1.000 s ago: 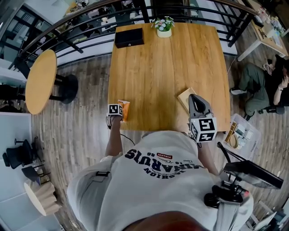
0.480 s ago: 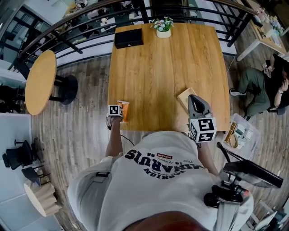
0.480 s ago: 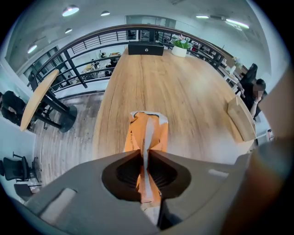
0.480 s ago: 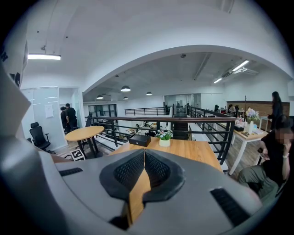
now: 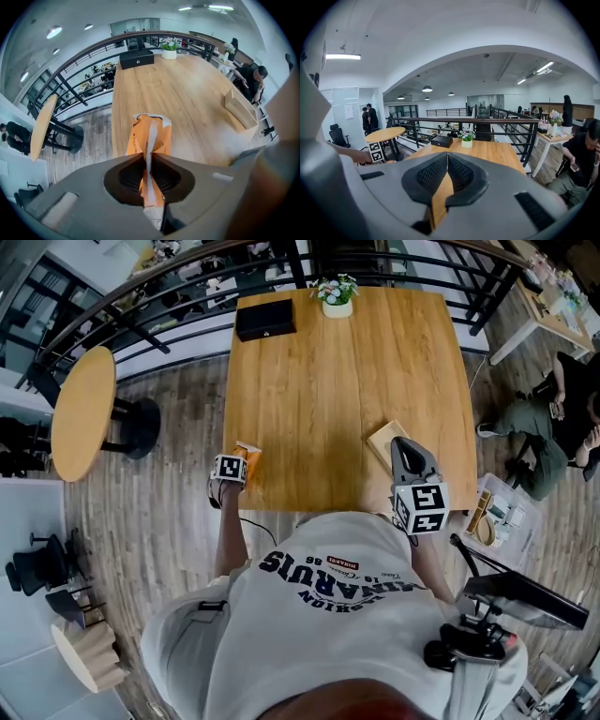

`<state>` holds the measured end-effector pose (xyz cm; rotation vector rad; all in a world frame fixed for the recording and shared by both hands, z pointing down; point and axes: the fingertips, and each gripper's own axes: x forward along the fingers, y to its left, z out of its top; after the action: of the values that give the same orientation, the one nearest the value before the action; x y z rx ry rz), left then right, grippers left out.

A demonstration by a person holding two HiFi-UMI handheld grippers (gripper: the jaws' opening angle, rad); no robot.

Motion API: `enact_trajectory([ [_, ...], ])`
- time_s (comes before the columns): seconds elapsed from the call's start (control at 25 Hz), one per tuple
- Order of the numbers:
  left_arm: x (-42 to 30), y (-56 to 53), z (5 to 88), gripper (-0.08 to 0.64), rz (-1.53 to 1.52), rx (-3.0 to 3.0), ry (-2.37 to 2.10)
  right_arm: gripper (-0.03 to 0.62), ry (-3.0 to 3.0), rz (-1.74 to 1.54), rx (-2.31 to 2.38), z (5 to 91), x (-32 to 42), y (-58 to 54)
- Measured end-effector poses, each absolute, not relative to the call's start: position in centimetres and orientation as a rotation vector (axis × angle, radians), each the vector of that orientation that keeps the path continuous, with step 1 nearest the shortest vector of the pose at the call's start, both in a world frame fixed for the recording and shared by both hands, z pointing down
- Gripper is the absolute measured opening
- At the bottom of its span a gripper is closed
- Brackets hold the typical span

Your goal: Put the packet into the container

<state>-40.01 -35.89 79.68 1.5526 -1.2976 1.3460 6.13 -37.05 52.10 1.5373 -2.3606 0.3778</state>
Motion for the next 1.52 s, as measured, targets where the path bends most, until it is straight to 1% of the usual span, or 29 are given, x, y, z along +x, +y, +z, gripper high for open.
enact_trajectory([
  [0.16,-39.5,-36.3,72.8,0.043,1.361,1.618,-1.304,0.011,-2.368,0.370,1.526,51.8,5.8,-37.0],
  [0.36,-40.1,-36.9,60.5,0.043,1.542,1.697,-1.426,0.011,-2.375,0.379,1.516,51.9,5.5,-37.3],
  [0.52,-40.5,-35.1,54.7,0.043,1.506,1.664,-1.488,0.011,-2.386,0.391,1.507,51.9,4.9,-37.3],
  [0.72,-40.7,-34.7,54.4,0.043,1.510,1.661,-1.487,0.011,-2.411,0.407,1.488,51.9,4.5,-37.2],
  [1.04,-38.3,-36.4,54.5,0.043,1.551,1.770,-1.397,0.011,-2.397,0.427,1.531,51.9,5.6,-37.1],
  [1.32,-33.5,-40.4,53.1,0.043,1.716,1.942,-1.255,0.011,-2.369,0.442,1.619,51.5,7.2,-36.3],
  [1.52,-27.0,-44.0,51.8,0.043,1.813,2.133,-1.123,0.011,-2.292,0.472,1.747,51.4,10.4,-34.8],
])
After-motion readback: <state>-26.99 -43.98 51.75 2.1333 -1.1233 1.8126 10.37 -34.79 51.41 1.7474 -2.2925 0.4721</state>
